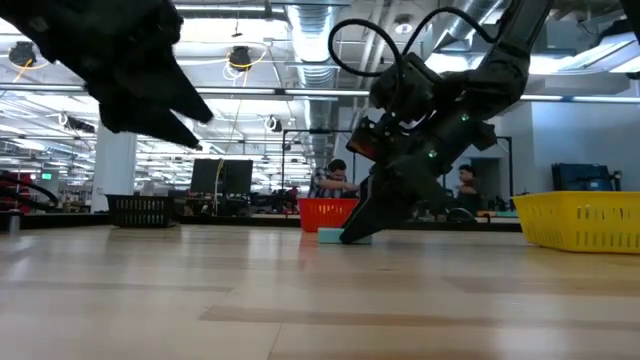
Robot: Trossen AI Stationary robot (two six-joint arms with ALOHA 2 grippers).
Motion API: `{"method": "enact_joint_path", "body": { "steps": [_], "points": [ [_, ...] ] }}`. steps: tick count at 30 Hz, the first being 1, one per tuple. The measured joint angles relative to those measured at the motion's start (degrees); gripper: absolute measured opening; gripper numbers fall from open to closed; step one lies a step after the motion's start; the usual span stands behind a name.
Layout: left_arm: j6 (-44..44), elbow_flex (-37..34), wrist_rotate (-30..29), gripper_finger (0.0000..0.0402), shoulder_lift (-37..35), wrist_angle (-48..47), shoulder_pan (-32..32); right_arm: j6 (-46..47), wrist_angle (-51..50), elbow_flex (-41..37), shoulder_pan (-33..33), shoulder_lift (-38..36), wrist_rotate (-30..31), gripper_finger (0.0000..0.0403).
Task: Sort & place blocks by color
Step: Put the blue block into the black bin
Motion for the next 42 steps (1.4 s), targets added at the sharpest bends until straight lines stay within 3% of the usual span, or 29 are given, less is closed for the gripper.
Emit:
{"method": "enact_joint_path", "body": {
  "steps": [3,7,11,15,21,35,42],
  "points": [
    [-8.1,0.0,-1.4,0.0336,3.1,3.1,2.0,0.0,-1.9,0.0,0.4,-0.9,0.4,0.0114],
    [-25.3,0.0,4.4,0.0336,6.8,10.4,6.1,0.0,-2.8,-0.1,1.2,-1.9,0.7,0.0113],
    [-30.1,0.0,10.7,0.0336,10.0,20.5,8.8,-0.9,-3.2,-0.4,3.4,-4.1,6.1,0.0113],
    [-31.0,0.0,13.5,0.0336,12.6,30.4,11.3,-2.0,-2.7,-0.4,5.9,-7.7,12.2,0.0113],
    [-29.4,0.0,17.3,0.0336,16.5,39.7,14.5,-2.1,1.7,-0.4,9.6,-12.2,14.5,0.0113],
    [-24.6,0.1,18.5,0.0333,18.1,47.0,16.0,-3.0,6.9,-0.2,11.0,-14.6,15.4,0.0113],
    [-24.5,0.1,20.1,0.0276,18.1,46.8,17.8,-5.6,8.4,-0.2,11.3,-14.6,15.2,0.0113]
  ]
}}
